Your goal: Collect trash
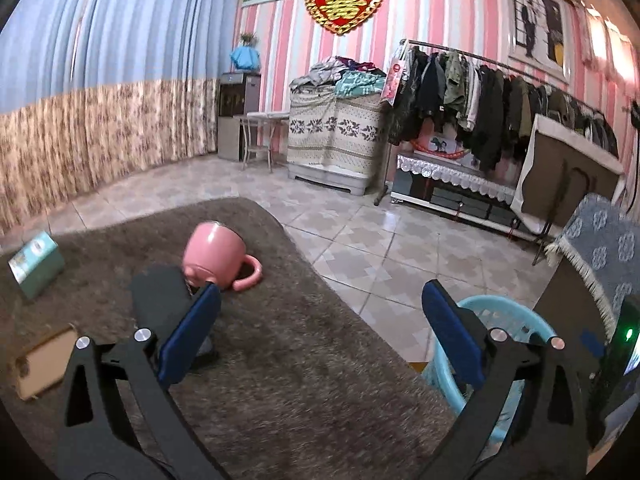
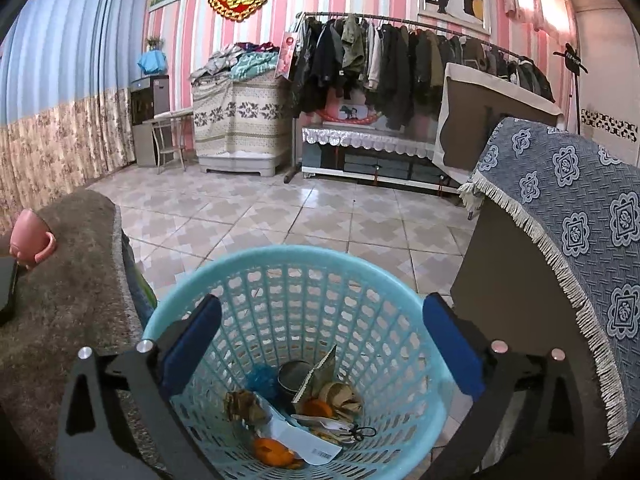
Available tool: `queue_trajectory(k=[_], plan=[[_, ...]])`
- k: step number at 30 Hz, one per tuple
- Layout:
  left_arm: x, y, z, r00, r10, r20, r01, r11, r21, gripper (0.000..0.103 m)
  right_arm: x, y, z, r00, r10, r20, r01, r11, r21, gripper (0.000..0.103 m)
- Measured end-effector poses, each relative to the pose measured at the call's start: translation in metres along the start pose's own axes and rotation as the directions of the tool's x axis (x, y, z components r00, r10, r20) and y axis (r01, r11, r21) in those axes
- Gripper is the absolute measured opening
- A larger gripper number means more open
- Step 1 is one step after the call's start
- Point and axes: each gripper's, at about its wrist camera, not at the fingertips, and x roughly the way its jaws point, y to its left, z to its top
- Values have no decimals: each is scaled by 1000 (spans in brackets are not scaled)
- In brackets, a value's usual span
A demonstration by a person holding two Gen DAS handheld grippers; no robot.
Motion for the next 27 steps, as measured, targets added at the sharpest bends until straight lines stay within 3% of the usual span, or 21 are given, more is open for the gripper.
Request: queue_trajectory(k=[8, 12, 21, 27], plan=[[-22, -15, -5, 1000, 0, 8, -1, 996, 85, 97, -7, -5, -1, 1000, 11, 2, -11, 999, 43, 98], [-23, -14, -11, 999, -25, -43, 28, 996, 81, 98, -7, -3, 0, 1000, 28, -7, -28, 999, 35, 98], [-34, -3, -21, 999, 35, -25, -32, 993, 111, 98, -17, -2, 3, 998, 58, 9, -58, 996, 66, 99], [-44, -3, -25, 997, 73, -13, -71, 988, 141, 98, -31, -12, 13, 990, 135, 24, -138, 977, 165, 98]])
